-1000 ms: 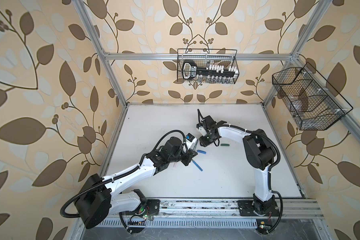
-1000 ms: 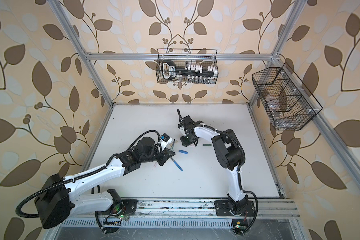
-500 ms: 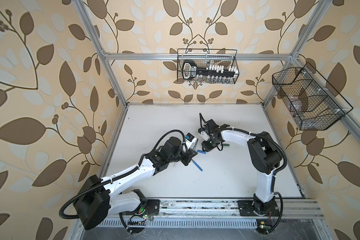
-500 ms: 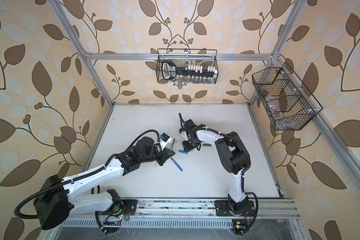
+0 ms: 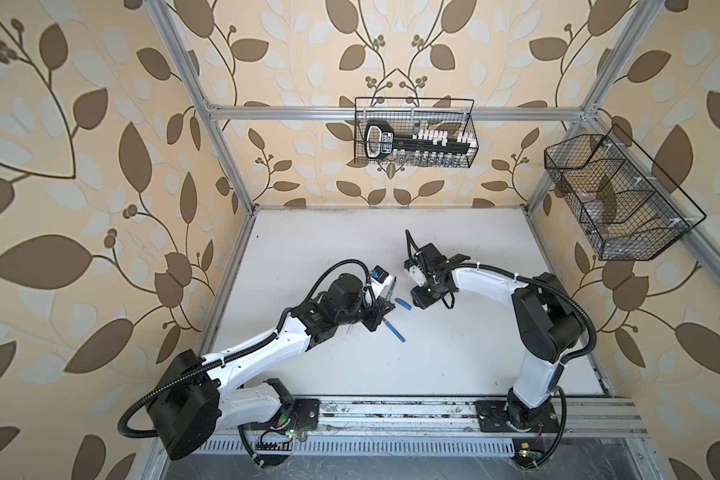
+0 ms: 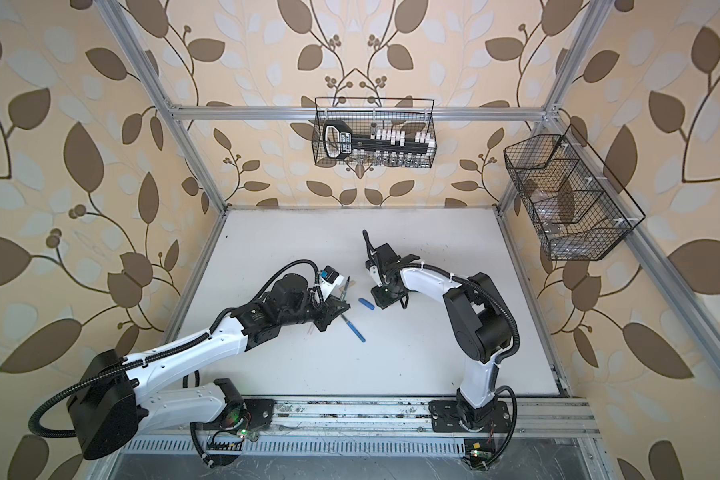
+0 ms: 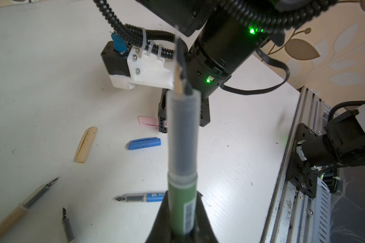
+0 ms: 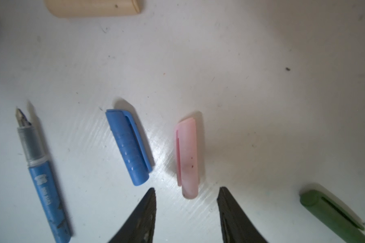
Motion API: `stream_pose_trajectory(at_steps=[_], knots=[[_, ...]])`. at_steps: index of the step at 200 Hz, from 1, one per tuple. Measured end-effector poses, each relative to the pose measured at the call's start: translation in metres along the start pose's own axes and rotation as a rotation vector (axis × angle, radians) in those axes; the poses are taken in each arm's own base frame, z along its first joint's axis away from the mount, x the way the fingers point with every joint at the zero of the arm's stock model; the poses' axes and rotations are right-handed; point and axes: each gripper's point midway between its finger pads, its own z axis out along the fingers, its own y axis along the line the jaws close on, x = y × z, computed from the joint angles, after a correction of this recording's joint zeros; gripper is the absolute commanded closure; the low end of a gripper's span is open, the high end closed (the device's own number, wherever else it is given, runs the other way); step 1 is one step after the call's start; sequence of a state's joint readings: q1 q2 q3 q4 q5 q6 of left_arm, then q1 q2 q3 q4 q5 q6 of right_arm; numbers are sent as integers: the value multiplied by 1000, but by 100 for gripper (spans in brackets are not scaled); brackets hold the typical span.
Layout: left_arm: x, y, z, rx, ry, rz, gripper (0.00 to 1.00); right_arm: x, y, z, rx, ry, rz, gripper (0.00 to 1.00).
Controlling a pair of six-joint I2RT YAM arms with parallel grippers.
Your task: Insert the pens into the pen caps
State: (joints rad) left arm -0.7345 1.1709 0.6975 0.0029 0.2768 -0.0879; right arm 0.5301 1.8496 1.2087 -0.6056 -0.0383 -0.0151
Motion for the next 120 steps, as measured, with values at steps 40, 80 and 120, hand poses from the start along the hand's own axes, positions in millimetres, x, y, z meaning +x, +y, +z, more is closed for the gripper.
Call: stream_pose_trajectory(at_steps=[40,80,120], knots=[[0,0,0,0,0,0,100,2,-7,5,43,13,14,50],[0,0,0,-1,0,0,100,5,-28,9,80,26,58,50],[0,0,0,0,0,0,100,5,-41,12,111,28,82,49]])
